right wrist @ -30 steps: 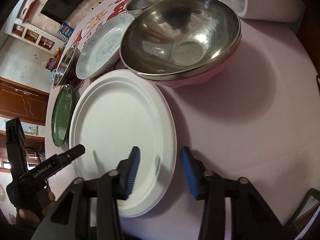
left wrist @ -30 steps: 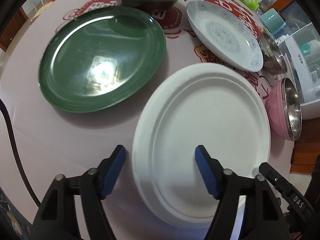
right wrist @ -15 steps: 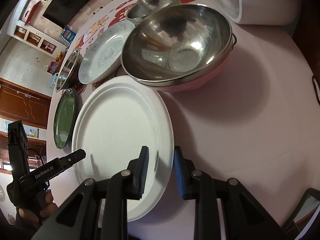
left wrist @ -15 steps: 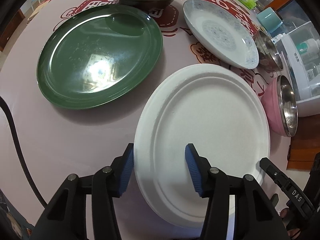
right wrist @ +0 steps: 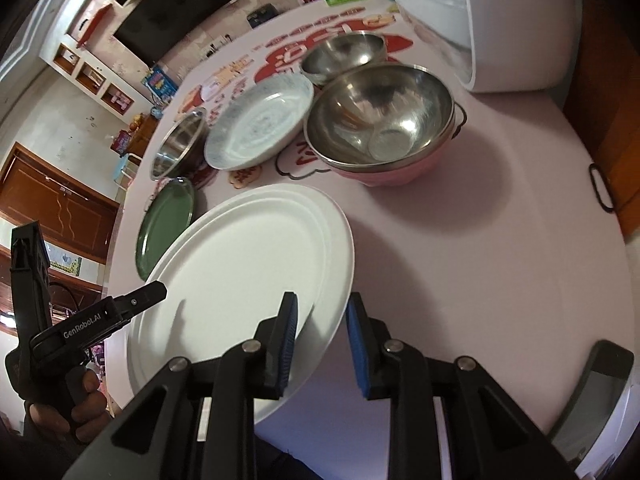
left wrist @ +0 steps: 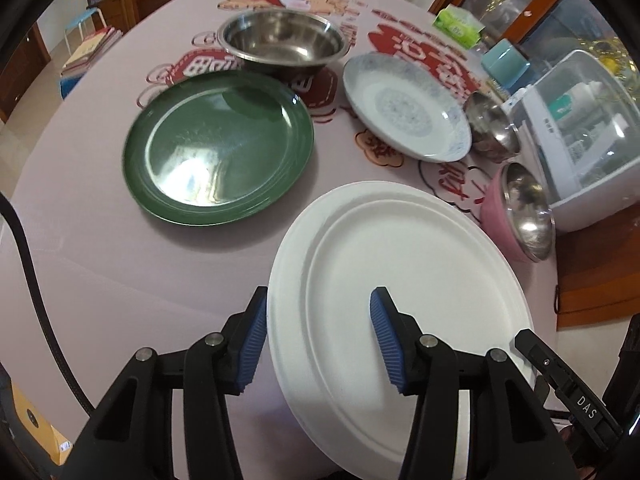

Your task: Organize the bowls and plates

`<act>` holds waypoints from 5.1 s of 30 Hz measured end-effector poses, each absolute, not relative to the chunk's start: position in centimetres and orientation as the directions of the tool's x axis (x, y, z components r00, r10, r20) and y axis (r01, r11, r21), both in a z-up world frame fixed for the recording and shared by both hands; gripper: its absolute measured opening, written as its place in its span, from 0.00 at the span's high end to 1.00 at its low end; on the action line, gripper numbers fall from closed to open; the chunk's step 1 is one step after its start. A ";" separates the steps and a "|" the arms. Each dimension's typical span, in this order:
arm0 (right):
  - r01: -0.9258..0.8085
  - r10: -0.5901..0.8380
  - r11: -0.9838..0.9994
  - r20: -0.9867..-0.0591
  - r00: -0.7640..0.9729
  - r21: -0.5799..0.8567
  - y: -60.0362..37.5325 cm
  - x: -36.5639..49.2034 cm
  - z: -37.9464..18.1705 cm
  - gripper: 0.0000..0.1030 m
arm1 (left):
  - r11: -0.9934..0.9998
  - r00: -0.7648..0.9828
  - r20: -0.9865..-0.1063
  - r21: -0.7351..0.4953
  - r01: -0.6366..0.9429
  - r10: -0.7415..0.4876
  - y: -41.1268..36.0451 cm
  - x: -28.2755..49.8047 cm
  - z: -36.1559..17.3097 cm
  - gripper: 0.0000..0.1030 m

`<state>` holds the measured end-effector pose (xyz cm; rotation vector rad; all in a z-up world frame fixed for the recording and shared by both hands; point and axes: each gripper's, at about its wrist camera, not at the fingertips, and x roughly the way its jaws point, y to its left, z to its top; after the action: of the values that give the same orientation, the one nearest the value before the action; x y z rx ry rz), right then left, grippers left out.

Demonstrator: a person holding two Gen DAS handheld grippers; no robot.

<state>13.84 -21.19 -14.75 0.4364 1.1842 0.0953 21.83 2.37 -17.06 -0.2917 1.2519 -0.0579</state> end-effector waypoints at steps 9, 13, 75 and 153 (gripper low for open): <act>0.090 0.242 0.944 -0.851 0.466 0.318 -19.0 9.5 -11.6 0.76 | 0.965 0.394 -0.895 -0.254 -0.064 -0.209 3.8 17.3 -14.0 0.52; 0.044 0.192 0.968 -0.844 0.501 0.246 -17.6 7.4 -10.6 0.74 | 0.971 0.420 -0.885 -0.237 -0.032 -0.202 4.1 15.6 -13.2 0.52; 0.210 0.088 0.957 -0.890 0.448 0.200 -13.4 1.8 -16.7 0.49 | 0.983 0.296 -0.938 -0.173 0.058 -0.183 9.0 11.8 -17.3 0.34; -0.061 0.393 0.915 -0.843 0.368 0.400 -19.7 35.1 -17.2 0.38 | 0.964 0.300 -0.948 -0.169 -0.204 -0.103 -1.1 39.1 -19.2 0.23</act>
<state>35.10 -19.65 -17.16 0.3256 1.1625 0.2976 39.13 -1.06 -19.21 -0.2791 1.2692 0.0682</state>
